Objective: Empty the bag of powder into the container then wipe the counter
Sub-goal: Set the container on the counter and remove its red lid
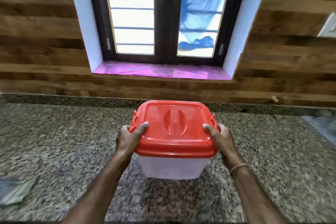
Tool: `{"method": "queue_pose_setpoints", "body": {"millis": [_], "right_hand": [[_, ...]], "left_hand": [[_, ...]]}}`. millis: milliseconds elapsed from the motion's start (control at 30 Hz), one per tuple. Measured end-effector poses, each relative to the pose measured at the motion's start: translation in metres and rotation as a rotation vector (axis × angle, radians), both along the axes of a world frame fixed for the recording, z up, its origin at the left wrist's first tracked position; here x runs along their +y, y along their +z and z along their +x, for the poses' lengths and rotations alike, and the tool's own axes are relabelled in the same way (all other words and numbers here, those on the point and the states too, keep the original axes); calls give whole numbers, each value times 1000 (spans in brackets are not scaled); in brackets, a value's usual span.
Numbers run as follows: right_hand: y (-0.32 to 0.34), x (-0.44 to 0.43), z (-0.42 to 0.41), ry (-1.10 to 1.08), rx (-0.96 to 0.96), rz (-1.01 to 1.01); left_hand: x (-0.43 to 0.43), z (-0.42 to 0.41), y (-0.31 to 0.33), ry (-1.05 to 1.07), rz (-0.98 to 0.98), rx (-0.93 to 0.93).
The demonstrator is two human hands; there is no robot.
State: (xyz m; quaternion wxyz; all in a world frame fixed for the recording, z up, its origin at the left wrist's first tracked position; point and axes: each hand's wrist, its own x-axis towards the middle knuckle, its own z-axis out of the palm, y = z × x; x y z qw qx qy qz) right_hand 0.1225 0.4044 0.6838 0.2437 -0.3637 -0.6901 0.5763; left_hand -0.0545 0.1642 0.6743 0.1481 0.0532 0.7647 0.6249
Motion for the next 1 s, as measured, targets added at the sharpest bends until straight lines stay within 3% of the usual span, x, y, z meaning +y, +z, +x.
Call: {"method": "queue_pose_setpoints", "body": {"millis": [200,333,500,567,700,767,867,933,1000], "right_hand": [[-17,61,-41,115,-100,-31],[-29,77,-61,52,-209,14],[-31,78,-73,-9,-259,110],[-33,79,-73,-13,-266,98],[-36,81,-74,-18,-298,96],[-35,78,-74,-31,-303,101],[-31,74,-73,-51,-321,58],[-31,72,-72,-114,-309,-24],[-31,73,-74,-182,-310,-41]], "left_hand": [[55,-38,-22,-11,-74,-40],[63,-64,-25,-29,-272,17],[65,-86,-26,-87,-319,15],[66,-89,-29,-93,-274,-26],[57,-87,-39,-16,28,-382],[55,-90,-46,-27,77,-463],[59,-91,-40,49,33,-224],[67,-82,-28,-87,38,-73],[71,-70,-20,-195,26,-44]]}}
